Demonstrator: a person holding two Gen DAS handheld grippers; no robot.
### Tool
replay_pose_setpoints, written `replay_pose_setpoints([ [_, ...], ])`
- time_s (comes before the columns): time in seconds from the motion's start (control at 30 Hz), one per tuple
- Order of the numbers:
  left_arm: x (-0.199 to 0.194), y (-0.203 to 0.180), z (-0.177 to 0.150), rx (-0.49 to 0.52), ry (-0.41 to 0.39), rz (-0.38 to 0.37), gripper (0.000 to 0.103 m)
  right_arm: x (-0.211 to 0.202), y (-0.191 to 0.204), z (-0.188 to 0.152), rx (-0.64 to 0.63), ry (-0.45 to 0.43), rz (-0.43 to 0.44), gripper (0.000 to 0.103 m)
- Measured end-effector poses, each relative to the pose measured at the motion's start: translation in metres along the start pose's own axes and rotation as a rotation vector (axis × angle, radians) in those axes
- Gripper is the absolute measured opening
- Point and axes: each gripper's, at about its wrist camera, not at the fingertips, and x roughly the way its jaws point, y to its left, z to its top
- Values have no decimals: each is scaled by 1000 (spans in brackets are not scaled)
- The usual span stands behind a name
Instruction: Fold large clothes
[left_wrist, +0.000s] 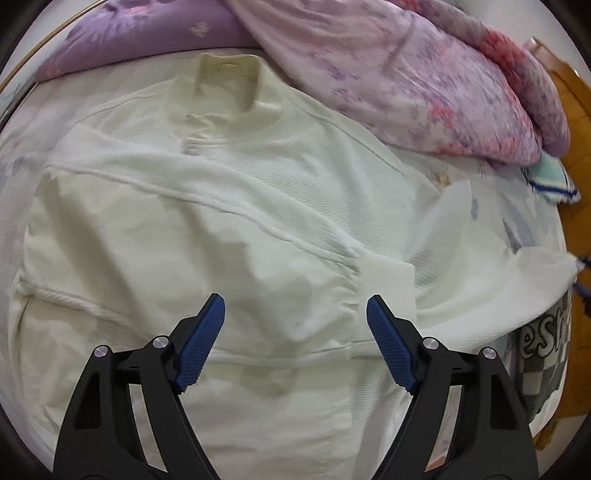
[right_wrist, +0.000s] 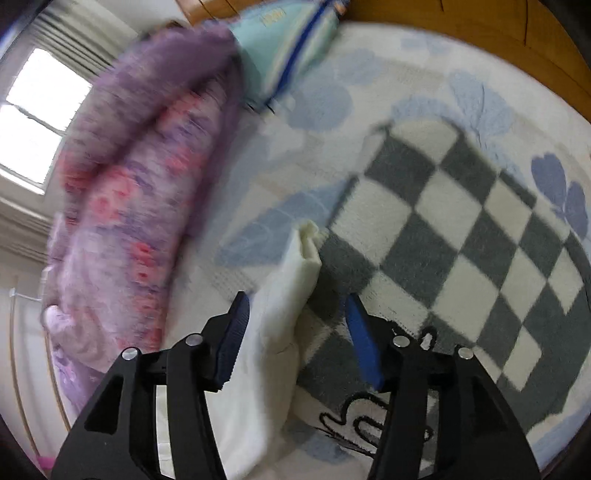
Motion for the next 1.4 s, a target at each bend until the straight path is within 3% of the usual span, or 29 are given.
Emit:
replay_pose_setpoints([
  [0.07,-5,22,0,-43,6,5,80,9,-1,-1,21,13,14,49],
  [0.13,-9,41,-2,-70,7,27,80,2,5,-1,-27,-39,22,7],
  [0.23,-14,81,-4,-127,4,62,80,-27,29,-11,-124,-135,29,7],
  [0.33,-20,126,-3,-206,2,66,80,-67,77,-39,-289,-252,56,7],
  [0.5,-37,187,2,-288,2,60,80,-121,175,-128,-512,-343,213,7],
  [0.63,-52,217,9,-294,-9,19,80,-131,257,-220,-662,-300,360,7],
  [0.73,-62,233,14,-289,-13,-14,80,-123,317,-295,-769,-244,407,7],
  [0.93,-88,268,18,-289,-48,-60,80,-77,412,-447,-922,-56,464,7],
  [1.1,-99,316,19,-337,-56,-59,80,-22,446,-541,-961,132,464,8],
  [1.27,-94,349,15,-363,-39,-42,80,23,448,-588,-965,253,426,22],
  [1.3,-91,353,14,-370,-30,-50,80,32,443,-588,-924,320,433,30],
  [1.33,-89,357,12,-375,-27,-55,80,35,437,-584,-880,355,452,49],
  [1.4,-84,362,11,-406,-24,-70,80,28,426,-572,-829,314,461,68],
])
